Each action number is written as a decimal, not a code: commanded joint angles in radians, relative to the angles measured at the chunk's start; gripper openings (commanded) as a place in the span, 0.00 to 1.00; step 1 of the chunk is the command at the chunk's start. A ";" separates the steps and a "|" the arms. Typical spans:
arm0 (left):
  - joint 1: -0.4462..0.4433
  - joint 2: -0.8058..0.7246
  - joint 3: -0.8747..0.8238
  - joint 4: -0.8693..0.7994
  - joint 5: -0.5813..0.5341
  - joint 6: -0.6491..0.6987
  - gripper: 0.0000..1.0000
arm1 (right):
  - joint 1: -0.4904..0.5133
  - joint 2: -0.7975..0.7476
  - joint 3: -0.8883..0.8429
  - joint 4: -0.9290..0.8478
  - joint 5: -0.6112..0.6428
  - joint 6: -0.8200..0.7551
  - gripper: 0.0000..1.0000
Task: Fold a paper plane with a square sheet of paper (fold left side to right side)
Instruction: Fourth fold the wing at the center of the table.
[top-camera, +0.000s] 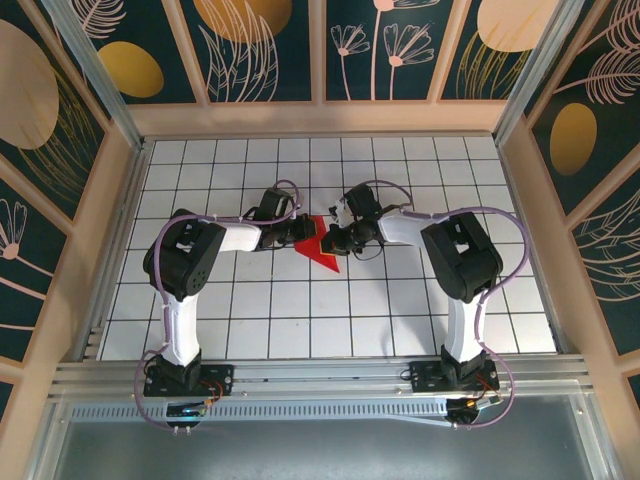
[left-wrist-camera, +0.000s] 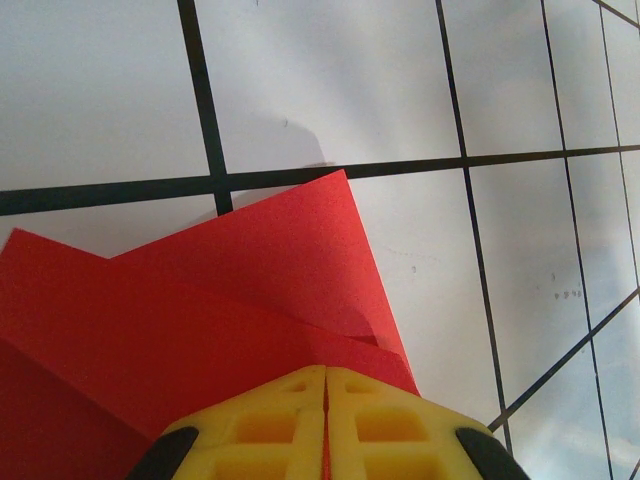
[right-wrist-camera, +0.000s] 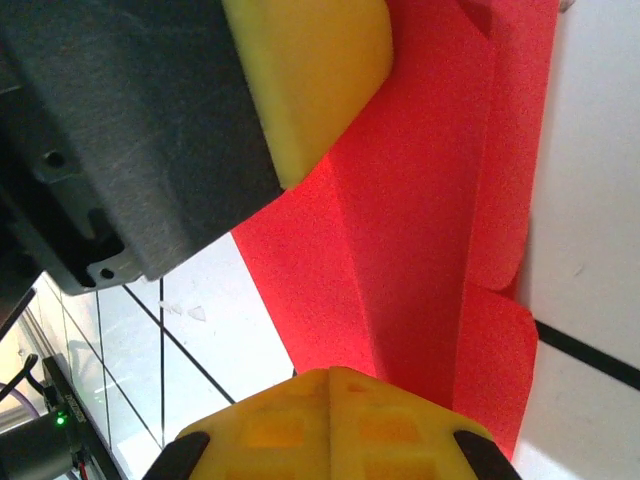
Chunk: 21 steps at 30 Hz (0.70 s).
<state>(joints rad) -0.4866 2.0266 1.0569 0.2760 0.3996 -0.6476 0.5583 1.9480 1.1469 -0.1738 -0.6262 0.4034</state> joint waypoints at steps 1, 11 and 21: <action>-0.001 0.033 0.000 -0.051 -0.027 0.003 0.08 | 0.009 0.025 0.037 0.016 0.006 0.011 0.00; -0.001 0.037 0.003 -0.052 -0.027 0.003 0.09 | 0.014 0.059 0.069 0.019 0.006 0.009 0.00; -0.003 0.041 0.006 -0.055 -0.025 0.002 0.09 | 0.021 0.079 0.079 0.021 0.014 0.013 0.00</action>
<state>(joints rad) -0.4866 2.0274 1.0569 0.2756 0.4000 -0.6476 0.5705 2.0029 1.1957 -0.1600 -0.6250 0.4038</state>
